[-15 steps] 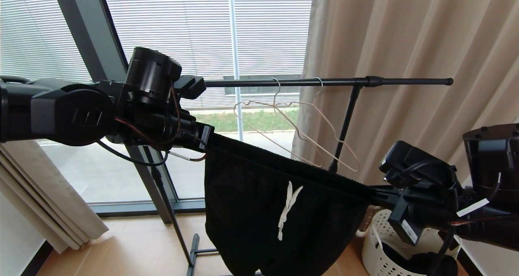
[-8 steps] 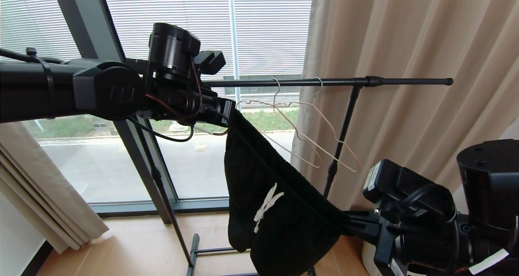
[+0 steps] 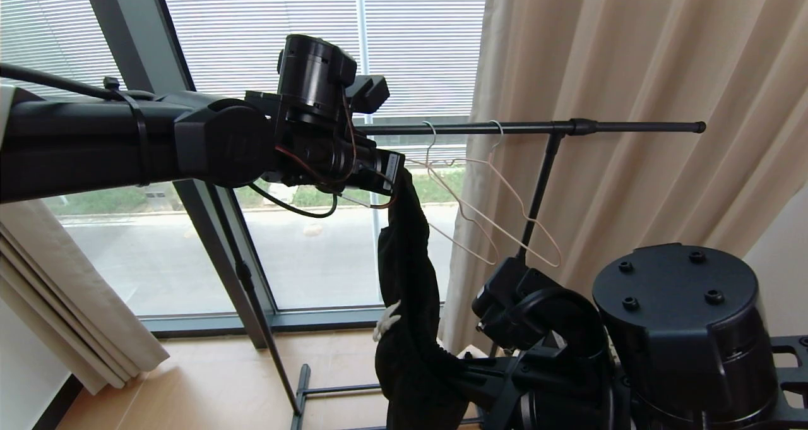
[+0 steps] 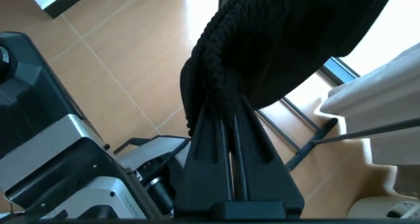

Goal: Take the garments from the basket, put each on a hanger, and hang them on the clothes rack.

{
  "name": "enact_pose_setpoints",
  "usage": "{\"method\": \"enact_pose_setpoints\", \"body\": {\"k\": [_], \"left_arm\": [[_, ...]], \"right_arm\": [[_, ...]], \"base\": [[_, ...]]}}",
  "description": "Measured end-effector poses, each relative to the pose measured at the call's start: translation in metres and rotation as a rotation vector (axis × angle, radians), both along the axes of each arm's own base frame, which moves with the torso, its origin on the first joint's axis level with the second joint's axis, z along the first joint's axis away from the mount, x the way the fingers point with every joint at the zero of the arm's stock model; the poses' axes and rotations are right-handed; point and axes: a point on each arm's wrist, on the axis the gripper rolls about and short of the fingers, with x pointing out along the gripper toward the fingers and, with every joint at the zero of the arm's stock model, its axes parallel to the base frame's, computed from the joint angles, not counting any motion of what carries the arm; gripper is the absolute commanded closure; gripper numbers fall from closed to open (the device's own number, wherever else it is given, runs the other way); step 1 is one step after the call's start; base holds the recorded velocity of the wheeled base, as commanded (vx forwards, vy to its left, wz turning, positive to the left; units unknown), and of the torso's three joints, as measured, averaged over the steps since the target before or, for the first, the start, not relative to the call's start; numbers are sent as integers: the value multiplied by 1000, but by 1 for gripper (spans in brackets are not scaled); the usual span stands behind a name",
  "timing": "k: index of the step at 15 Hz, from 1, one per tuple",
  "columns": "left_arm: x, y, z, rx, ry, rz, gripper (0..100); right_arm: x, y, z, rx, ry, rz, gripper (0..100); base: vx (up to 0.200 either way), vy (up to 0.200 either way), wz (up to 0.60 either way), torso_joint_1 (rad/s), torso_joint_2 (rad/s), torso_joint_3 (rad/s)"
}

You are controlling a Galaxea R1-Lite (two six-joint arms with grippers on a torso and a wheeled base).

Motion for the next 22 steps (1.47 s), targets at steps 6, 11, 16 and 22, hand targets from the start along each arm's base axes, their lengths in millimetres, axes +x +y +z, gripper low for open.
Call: {"method": "enact_pose_setpoints", "body": {"k": [6, 11, 16, 22], "left_arm": [[-14, 38, -1, 202, 89, 35, 100], [-67, 69, -31, 331, 256, 7, 100], [-146, 25, -65, 248, 503, -54, 100], [-163, -38, -69, 115, 628, -39, 100]], "right_arm": [[46, -36, -13, -267, -151, -257, 100], [124, -39, 0, -187, -245, -573, 100], [169, 13, 12, -52, -301, -597, 100], [162, 42, 0, -4, -255, -567, 100]], "base": [[0, 0, 0, 0, 0, 0], [0, 0, 0, 0, 0, 0], [0, 0, 0, 0, 0, 0], [0, 0, 0, 0, 0, 0]]}}
